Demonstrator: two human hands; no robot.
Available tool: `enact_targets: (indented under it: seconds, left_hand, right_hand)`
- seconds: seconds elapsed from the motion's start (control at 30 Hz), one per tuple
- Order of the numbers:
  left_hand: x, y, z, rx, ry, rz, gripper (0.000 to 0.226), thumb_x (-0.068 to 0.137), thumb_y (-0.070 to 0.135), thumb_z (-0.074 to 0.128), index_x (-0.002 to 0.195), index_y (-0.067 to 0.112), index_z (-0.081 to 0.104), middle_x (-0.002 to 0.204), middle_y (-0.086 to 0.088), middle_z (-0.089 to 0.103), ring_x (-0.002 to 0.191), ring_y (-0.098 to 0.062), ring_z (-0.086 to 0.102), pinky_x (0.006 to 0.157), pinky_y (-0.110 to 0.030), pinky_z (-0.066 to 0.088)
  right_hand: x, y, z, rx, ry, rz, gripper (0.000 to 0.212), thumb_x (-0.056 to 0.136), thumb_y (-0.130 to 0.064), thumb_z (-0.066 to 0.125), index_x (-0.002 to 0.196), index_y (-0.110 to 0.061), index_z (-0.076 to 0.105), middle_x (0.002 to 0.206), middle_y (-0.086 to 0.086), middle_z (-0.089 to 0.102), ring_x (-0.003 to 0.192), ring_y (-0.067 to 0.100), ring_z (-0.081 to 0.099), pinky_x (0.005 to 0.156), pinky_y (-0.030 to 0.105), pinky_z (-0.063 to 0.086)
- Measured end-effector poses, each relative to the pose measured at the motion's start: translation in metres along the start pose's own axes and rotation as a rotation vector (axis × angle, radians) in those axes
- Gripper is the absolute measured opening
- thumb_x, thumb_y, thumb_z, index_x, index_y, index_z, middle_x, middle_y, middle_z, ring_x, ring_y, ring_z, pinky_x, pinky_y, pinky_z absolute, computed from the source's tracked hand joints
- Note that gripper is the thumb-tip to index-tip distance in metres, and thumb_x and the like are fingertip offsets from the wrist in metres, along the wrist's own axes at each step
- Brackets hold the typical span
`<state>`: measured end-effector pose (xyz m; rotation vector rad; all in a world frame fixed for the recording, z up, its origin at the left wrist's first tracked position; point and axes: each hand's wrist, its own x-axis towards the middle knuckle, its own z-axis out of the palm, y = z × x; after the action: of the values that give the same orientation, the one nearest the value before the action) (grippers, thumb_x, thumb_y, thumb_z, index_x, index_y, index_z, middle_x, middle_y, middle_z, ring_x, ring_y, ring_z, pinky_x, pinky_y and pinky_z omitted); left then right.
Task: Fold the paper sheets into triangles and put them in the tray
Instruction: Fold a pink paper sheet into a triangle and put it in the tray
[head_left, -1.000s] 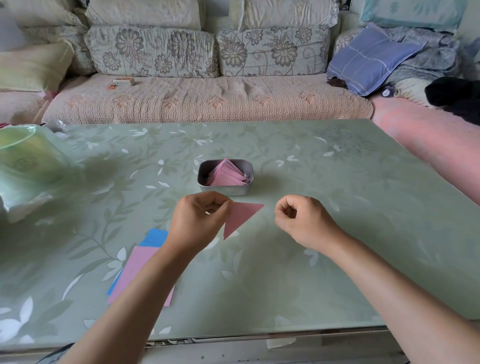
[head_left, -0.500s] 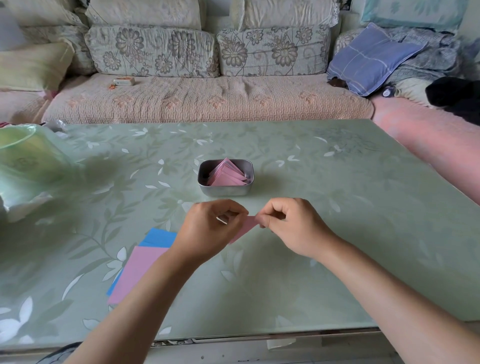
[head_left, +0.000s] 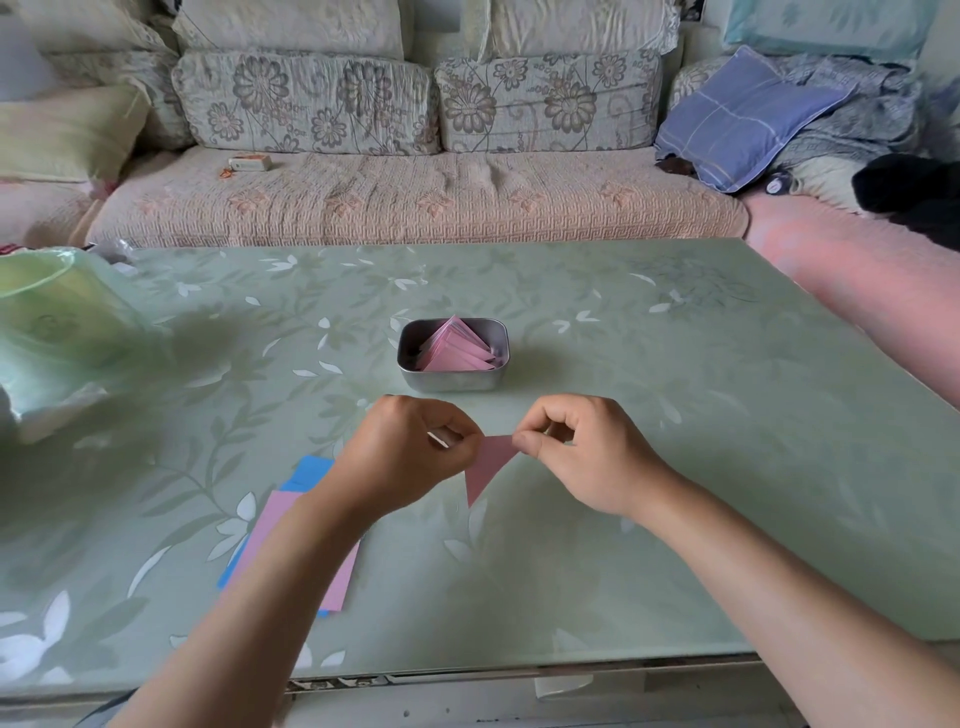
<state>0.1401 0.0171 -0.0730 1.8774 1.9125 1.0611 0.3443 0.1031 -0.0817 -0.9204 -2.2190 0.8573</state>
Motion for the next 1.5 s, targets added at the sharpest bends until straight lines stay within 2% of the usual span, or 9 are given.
enact_targets:
  seconds: [0.17,0.3,0.4,0.47,0.57,0.8,1.03,1.27,1.5]
  left_hand:
    - [0.001,-0.008,-0.009,0.000,-0.024,-0.054,0.014,0.079,0.019,0.075,0.072,0.032,0.075,0.067,0.025,0.069,0.062,0.006,0.066,0.056,-0.002,0.041]
    - [0.003,-0.014,-0.014,-0.007,0.020,-0.102,0.018,0.085,0.021,0.071,0.073,0.035,0.072,0.071,0.026,0.071,0.066,0.003,0.067,0.060,-0.010,0.048]
    - [0.004,-0.008,-0.005,-0.250,0.059,-0.164,0.007,0.089,0.029,0.069,0.085,0.031,0.075,0.083,0.019,0.075,0.079,-0.002,0.070,0.077,-0.029,0.056]
    - [0.004,0.001,0.006,-0.392,0.079,-0.216,0.004,0.087,0.031,0.073,0.089,0.030,0.076,0.086,0.015,0.075,0.081,-0.002,0.070,0.079,-0.030,0.055]
    - [0.005,0.009,0.018,-0.552,0.128,-0.319,0.009,0.089,0.019,0.071,0.083,0.023,0.077,0.080,0.003,0.076,0.072,-0.010,0.068,0.081,-0.041,0.058]
    - [0.003,0.010,0.023,-0.468,0.133,-0.314,0.012,0.086,0.024,0.072,0.076,0.030,0.077,0.069,0.012,0.073,0.059,0.001,0.063,0.054,-0.010,0.046]
    - [-0.002,0.016,0.029,-0.303,0.063,-0.244,0.009,0.082,0.029,0.075,0.074,0.031,0.076,0.071,0.019,0.072,0.063,0.004,0.066,0.053,-0.008,0.044]
    - [-0.002,0.017,0.029,-0.277,0.027,-0.221,0.013,0.080,0.027,0.072,0.068,0.030,0.072,0.071,0.017,0.071,0.062,0.004,0.064,0.054,-0.008,0.043]
    - [-0.001,0.012,0.024,-0.305,-0.017,-0.194,0.018,0.081,0.017,0.070,0.067,0.028,0.073,0.073,0.014,0.074,0.069,-0.003,0.068,0.063,-0.014,0.050]
  right_hand:
    - [0.000,0.002,0.003,0.021,0.004,0.038,0.023,0.088,-0.023,0.072,0.068,-0.031,0.065,0.057,-0.023,0.057,0.050,0.002,0.048,0.052,0.013,0.036]
    - [0.004,0.010,0.000,0.063,0.052,0.086,0.019,0.089,-0.023,0.070,0.073,-0.031,0.065,0.057,-0.015,0.060,0.053,0.014,0.056,0.057,0.027,0.045]
    - [0.007,0.012,0.000,0.136,0.087,0.094,0.011,0.086,-0.027,0.068,0.076,-0.029,0.066,0.061,-0.004,0.064,0.062,0.026,0.062,0.061,0.033,0.050]
    - [0.008,0.011,0.003,0.191,0.098,0.106,0.009,0.083,-0.032,0.065,0.075,-0.027,0.067,0.062,0.005,0.065,0.061,0.030,0.061,0.061,0.036,0.050]
    - [0.008,0.009,0.005,0.257,0.100,0.130,0.009,0.082,-0.032,0.064,0.074,-0.029,0.066,0.069,0.010,0.067,0.057,0.018,0.060,0.059,0.031,0.047]
    - [0.008,0.016,0.005,0.166,-0.039,0.192,0.012,0.090,-0.028,0.067,0.079,-0.032,0.067,0.052,-0.015,0.052,0.050,0.004,0.044,0.052,0.018,0.036]
    - [0.003,-0.001,0.008,0.112,0.072,0.020,0.004,0.083,-0.036,0.066,0.080,-0.033,0.069,0.077,-0.018,0.067,0.069,0.004,0.060,0.063,0.018,0.047]
    - [-0.001,-0.005,0.010,0.025,0.059,-0.079,0.014,0.088,-0.019,0.064,0.077,-0.027,0.061,0.080,-0.015,0.064,0.075,0.010,0.060,0.074,0.031,0.050]
    - [0.002,-0.007,0.004,0.122,0.082,-0.061,0.011,0.088,-0.020,0.052,0.078,-0.024,0.055,0.075,-0.014,0.058,0.075,0.012,0.055,0.075,0.036,0.047]
